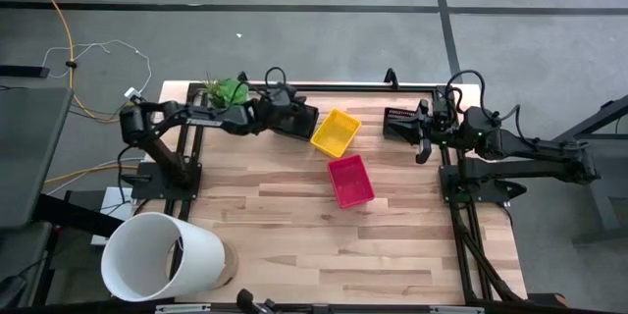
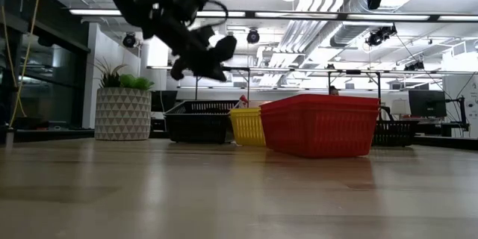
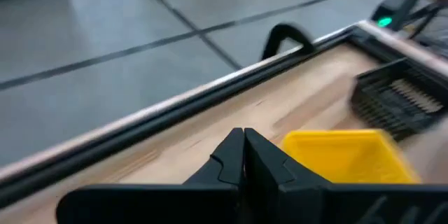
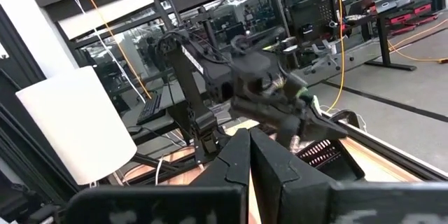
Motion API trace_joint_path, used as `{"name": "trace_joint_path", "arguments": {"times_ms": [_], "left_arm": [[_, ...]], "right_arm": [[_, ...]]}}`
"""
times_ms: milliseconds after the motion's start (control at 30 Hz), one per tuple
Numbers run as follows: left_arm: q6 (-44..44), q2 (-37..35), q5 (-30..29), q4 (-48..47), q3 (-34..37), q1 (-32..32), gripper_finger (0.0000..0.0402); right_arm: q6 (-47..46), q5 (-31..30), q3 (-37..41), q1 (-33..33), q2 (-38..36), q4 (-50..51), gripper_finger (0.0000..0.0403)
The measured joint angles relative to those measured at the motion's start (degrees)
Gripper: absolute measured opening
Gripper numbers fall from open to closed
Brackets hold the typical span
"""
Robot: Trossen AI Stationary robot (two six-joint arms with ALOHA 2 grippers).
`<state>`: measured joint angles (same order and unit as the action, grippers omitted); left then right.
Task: Stack baskets by color
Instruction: Stack the bottom black bin on the black bin, then stack the black bin on the black bin
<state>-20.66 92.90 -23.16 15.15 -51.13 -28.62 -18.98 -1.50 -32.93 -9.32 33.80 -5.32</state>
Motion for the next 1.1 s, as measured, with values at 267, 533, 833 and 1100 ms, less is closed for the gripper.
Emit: {"name": "trace_joint_path", "arguments": {"times_ms": [267,533,833,1100], "left_arm": [[-2.36,7.50,-2.38,2.90,-1.38,-0.59,0.0000],[-4.71,11.67,-2.58,1.21,-1.36,-0.59,0.0000],[2.01,2.42,3.10,6.54,-1.53,-0.64,0.0000],[12.26,-18.88,22.16,3.77,-1.57,2.18,0.0000]], "right_arm": [[-0.57,0.00,0.00,0.00,0.00,-0.02,0.0000],[-0.64,-0.02,0.00,0.00,0.00,-0.02,0.0000],[-0.50,-0.02,0.00,0.00,0.00,-0.04,0.0000],[1.14,-3.21,0.00,-0.02,-0.02,-0.09,0.0000]]}}
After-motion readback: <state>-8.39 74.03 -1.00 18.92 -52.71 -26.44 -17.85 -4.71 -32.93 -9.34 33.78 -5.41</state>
